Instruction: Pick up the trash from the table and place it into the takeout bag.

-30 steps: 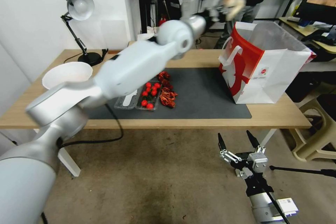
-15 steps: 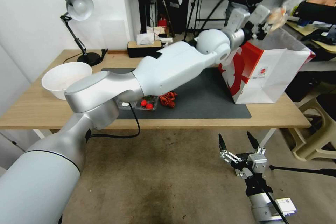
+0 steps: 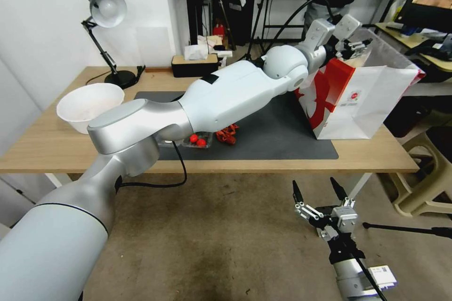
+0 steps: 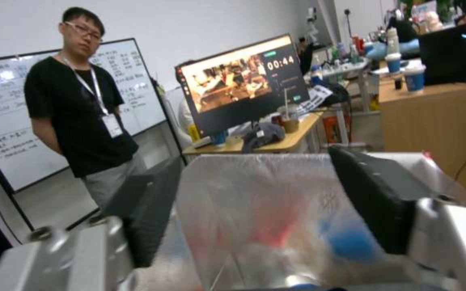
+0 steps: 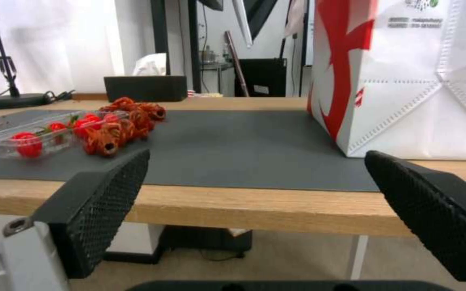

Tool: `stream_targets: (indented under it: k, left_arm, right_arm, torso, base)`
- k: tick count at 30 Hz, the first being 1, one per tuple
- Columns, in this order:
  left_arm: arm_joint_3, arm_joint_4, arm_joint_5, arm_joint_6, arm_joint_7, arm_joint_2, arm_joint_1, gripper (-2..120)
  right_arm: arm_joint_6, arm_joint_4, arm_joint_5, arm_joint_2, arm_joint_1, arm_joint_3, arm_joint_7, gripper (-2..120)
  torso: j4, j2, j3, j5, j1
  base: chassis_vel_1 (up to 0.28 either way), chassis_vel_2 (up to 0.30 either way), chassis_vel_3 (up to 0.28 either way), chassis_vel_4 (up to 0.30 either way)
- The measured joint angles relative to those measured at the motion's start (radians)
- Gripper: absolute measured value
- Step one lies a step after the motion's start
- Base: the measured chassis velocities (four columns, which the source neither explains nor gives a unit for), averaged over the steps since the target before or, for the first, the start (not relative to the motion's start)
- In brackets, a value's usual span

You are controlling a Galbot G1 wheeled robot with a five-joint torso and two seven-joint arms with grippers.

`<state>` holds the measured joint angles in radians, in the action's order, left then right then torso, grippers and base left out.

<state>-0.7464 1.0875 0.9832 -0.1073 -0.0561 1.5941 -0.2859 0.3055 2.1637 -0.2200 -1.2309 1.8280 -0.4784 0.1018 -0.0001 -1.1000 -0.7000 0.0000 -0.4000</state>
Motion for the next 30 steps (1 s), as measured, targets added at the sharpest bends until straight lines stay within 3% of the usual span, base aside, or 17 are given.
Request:
stream_targets:
  k: [5, 7, 8, 11, 14, 16, 22, 24, 25, 26, 27, 29, 30]
  left_arm:
    - [0.04, 0.051, -0.003, -0.017, -0.032, -0.04, 0.021, 89]
    - [0.065, 0.115, -0.013, -0.043, -0.037, -0.101, 0.045, 97]
    - [0.08, 0.16, -0.015, -0.05, -0.041, -0.147, 0.066, 99]
    - [0.088, 0.183, -0.016, -0.052, -0.042, -0.171, 0.077, 99]
    - [0.118, 0.273, -0.017, -0.056, -0.033, -0.253, 0.126, 100]
    - [0.145, 0.351, -0.016, -0.054, -0.006, -0.32, 0.171, 100]
    - [0.209, 0.47, -0.013, -0.046, 0.076, -0.428, 0.264, 100]
    - [0.265, 0.54, -0.014, -0.045, 0.145, -0.502, 0.332, 100]
    - [0.328, 0.617, -0.026, -0.045, 0.206, -0.585, 0.411, 100]
    - [0.328, 0.617, -0.026, -0.045, 0.206, -0.585, 0.411, 100]
    - [0.393, 0.681, -0.046, -0.044, 0.233, -0.65, 0.487, 100]
    - [0.49, 0.764, -0.08, -0.045, 0.232, -0.71, 0.611, 100]
    - [0.49, 0.764, -0.08, -0.045, 0.232, -0.71, 0.611, 100]
  right_arm:
    - [-0.001, 0.007, 0.0, 0.002, 0.005, 0.0, 0.0, 100]
    - [-0.002, 0.01, -0.001, 0.004, 0.007, 0.0, 0.0, 100]
    - [-0.004, 0.011, -0.001, 0.005, 0.008, 0.0, 0.0, 100]
    - [-0.004, 0.012, -0.001, 0.005, 0.008, 0.0, 0.0, 100]
    - [-0.005, 0.012, -0.001, 0.007, 0.008, 0.002, 0.0, 100]
    - [-0.006, 0.012, -0.001, 0.008, 0.008, 0.003, 0.0, 100]
    - [-0.006, 0.012, -0.001, 0.01, 0.012, 0.003, 0.001, 100]
    - [-0.006, 0.012, -0.001, 0.01, 0.013, 0.003, 0.001, 100]
    - [-0.006, 0.012, -0.001, 0.012, 0.013, 0.003, 0.001, 100]
    - [-0.006, 0.012, -0.001, 0.012, 0.013, 0.003, 0.001, 100]
    - [-0.007, 0.012, -0.001, 0.014, 0.013, 0.003, 0.001, 100]
    - [-0.009, 0.015, 0.0, 0.016, 0.014, 0.004, 0.001, 100]
    - [-0.009, 0.015, 0.0, 0.016, 0.014, 0.004, 0.001, 100]
  torso:
    - [-0.0003, 0.0, 0.0, -0.0001, 0.0]
    - [-0.0002, 0.0, 0.0, -0.0001, 0.0]
    - [-0.0001, 0.0, 0.0, -0.0002, 0.0]
    - [0.0002, 0.0, 0.0, -0.0002, 0.0]
    - [0.0004, 0.0, 0.0, -0.0005, 0.0]
    - [0.0006, 0.0, 0.0, -0.0005, 0.0]
    - [0.0001, 0.0, 0.0, -0.0007, 0.0]
    - [-0.0003, 0.0, 0.0, -0.0009, 0.0]
    - [0.0003, 0.0, 0.0, -0.0007, 0.0]
    - [0.0003, 0.0, 0.0, -0.0007, 0.0]
    - [0.001, 0.0, 0.0, -0.0009, 0.0]
    - [0.0, 0.0, 0.0, 0.0001, 0.0]
    - [0.0, 0.0, 0.0, 0.0001, 0.0]
  base:
    - [0.0, 0.0, 0.0, 0.0]
    - [0.0, 0.0, 0.0, 0.0]
    - [0.0, 0.0, 0.0, 0.0]
    - [0.0, 0.0, 0.0, 0.0]
    - [0.0, 0.0, 0.0, 0.0]
    - [0.0, 0.0, 0.0, 0.0]
    - [0.0, 0.0, 0.0, 0.0]
    - [0.0, 0.0, 0.0, 0.0]
    - [0.0, 0.0, 0.0, 0.0]
    - [0.0, 0.0, 0.0, 0.0]
    - [0.0, 0.0, 0.0, 0.0]
    - [0.0, 0.0, 0.0, 0.0]
    - [0.0, 0.0, 0.0, 0.0]
